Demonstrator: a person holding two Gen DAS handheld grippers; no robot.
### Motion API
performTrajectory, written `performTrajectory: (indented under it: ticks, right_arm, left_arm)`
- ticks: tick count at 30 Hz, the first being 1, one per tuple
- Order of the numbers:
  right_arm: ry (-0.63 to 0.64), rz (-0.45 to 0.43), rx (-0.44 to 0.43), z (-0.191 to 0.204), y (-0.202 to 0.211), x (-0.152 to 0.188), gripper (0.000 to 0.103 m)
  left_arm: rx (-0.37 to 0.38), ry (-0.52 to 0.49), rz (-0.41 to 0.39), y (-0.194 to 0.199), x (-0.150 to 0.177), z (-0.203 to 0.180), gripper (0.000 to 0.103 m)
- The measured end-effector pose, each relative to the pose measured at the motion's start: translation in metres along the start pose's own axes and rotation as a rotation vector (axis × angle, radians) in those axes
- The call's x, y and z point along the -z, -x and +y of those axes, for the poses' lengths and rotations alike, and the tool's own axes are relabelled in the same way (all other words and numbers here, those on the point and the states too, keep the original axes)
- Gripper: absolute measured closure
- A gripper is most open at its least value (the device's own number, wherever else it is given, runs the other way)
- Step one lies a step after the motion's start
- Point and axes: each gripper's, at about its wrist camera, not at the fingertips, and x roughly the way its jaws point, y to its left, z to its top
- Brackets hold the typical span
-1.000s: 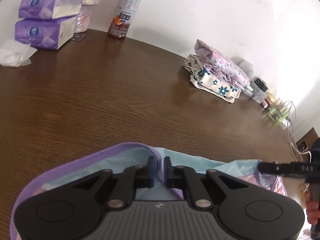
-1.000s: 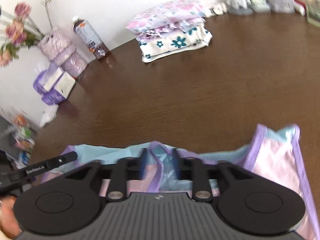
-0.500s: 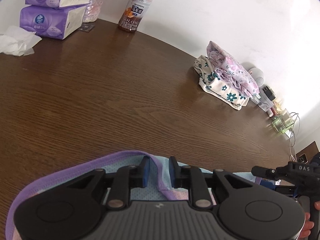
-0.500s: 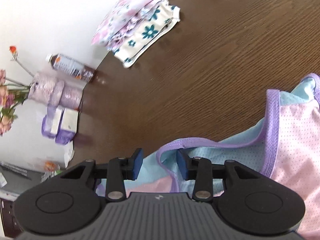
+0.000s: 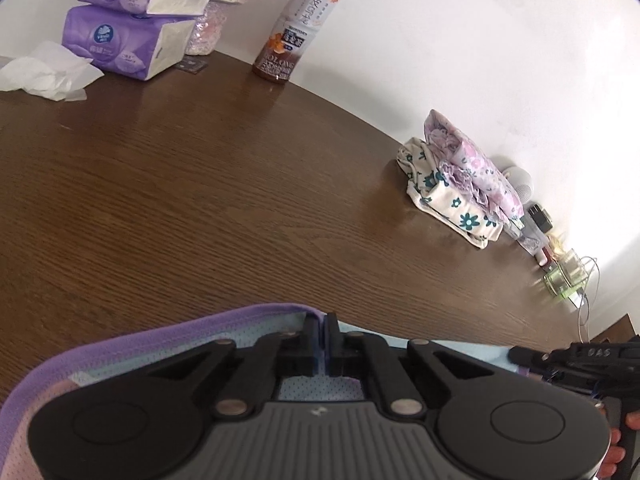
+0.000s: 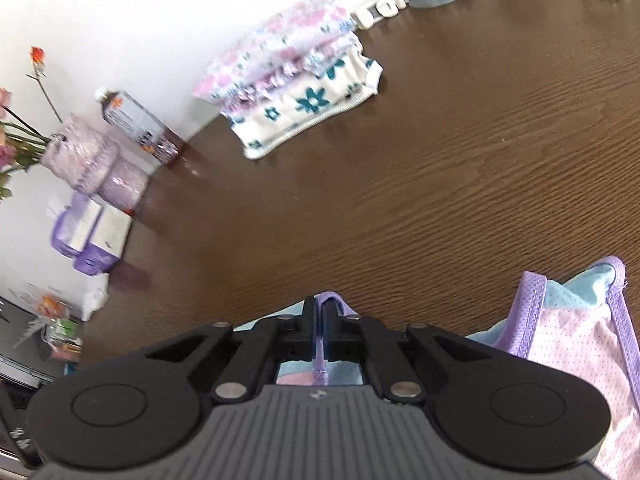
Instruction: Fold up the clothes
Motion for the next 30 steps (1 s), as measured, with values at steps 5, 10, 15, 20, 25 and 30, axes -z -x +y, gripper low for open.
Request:
performTrajectory:
  ticks: [5,10,15,20,25,30]
  right_arm:
    - [-0.025,-0.015,-0.015,-0.008,-0.006,0.002,0.099]
    - [-0.025,-0.041,-0.029,-0.010,-0.005,0.003,0.099]
    - [0.021,-0.049,-0.009,-0.005,-0.008,0.001,0.100]
    - [-0.034,-0.033,-0.052,-0.014,-0.010,-0.004,0.096]
    - [-0.102,-0.028,-0.103,-0.024,0.005,-0.004,0.058]
    - [0.045,-0.030,-0.101,-0.012,0.051,0.015,0.058]
  left_arm:
    - [0.007,0.061,-0.042,0.001,0.003,0.006,0.101]
    - [0.023,0.087,-0.065,0.000,0.005,0.009,0.100]
    - [0.025,0.095,-0.077,-0.001,0.006,0.010,0.100]
    - [0.043,0.102,-0.085,0.001,0.006,0.014,0.093]
    - [0.046,0.096,-0.075,0.010,0.002,0.015,0.071]
    - [0.052,-0.011,-0.081,0.043,0.007,0.005,0.065]
